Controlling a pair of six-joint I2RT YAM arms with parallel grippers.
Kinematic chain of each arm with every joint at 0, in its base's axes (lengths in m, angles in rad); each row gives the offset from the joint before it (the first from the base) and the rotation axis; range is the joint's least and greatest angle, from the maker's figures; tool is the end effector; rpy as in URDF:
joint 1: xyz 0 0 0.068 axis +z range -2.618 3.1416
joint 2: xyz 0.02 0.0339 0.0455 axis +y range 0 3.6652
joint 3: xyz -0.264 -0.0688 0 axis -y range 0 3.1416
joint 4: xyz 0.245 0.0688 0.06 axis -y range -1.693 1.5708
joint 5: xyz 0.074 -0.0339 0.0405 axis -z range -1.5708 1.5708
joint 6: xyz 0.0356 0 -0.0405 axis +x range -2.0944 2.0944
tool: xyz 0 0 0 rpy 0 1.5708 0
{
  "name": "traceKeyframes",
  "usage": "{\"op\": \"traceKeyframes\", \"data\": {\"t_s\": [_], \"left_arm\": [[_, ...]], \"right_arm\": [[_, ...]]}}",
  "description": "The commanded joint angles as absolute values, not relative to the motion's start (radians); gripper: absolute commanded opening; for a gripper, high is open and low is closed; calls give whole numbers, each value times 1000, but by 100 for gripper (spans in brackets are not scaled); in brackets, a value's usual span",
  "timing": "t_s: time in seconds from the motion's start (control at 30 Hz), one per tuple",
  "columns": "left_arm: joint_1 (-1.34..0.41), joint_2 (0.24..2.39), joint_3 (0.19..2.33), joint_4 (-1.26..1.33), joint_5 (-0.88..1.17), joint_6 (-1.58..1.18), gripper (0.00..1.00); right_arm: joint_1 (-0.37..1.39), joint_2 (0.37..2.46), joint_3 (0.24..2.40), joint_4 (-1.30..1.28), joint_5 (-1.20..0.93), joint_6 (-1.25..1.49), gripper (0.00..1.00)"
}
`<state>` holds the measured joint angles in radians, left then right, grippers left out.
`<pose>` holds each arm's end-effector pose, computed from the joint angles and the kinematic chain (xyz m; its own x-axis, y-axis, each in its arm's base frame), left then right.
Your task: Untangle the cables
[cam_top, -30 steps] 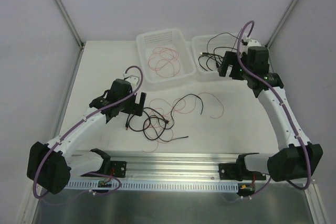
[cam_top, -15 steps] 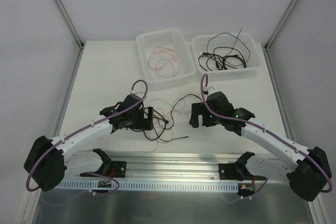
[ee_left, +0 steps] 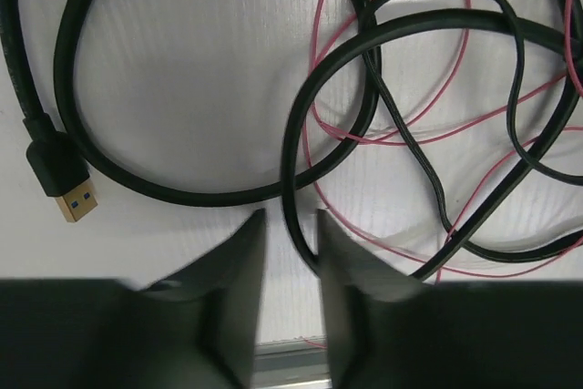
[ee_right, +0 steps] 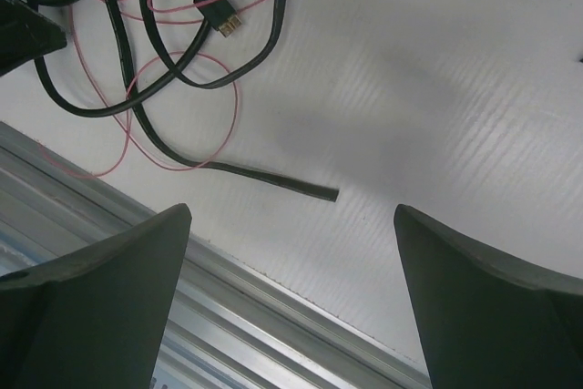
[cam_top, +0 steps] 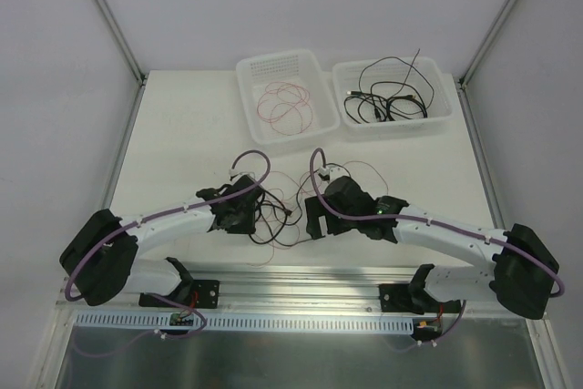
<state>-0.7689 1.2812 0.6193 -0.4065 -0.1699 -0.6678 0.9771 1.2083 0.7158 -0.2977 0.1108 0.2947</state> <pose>0.1675 -0.1537 0.1676 -0.8827 0.0048 -0.4699 0.1021 0.9780 -0.1818 0.1418 0.2030 0.2197 -0.6070 -0.3833 -0.6962 -0.6312 0.7648 0.1292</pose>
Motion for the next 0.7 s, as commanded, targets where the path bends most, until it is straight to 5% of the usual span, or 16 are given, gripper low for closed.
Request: {"op": "traceKeyframes", "data": {"t_s": [0.0, 0.1, 0.3, 0.67], "left_arm": [[-785, 1298, 649, -414, -219, -692, 22], [-798, 1305, 657, -416, -216, -681, 1], [-813, 1154, 754, -515, -230, -624, 0], [-818, 947, 1238, -799, -354, -184, 0]], "right_arm": [[1005, 1224, 767, -247, 147, 316, 99], [1012, 1229, 767, -249, 155, 318, 99], [1015, 1201, 769, -276, 179, 311, 99], [1014, 1068, 796, -348, 282, 264, 99]]}}
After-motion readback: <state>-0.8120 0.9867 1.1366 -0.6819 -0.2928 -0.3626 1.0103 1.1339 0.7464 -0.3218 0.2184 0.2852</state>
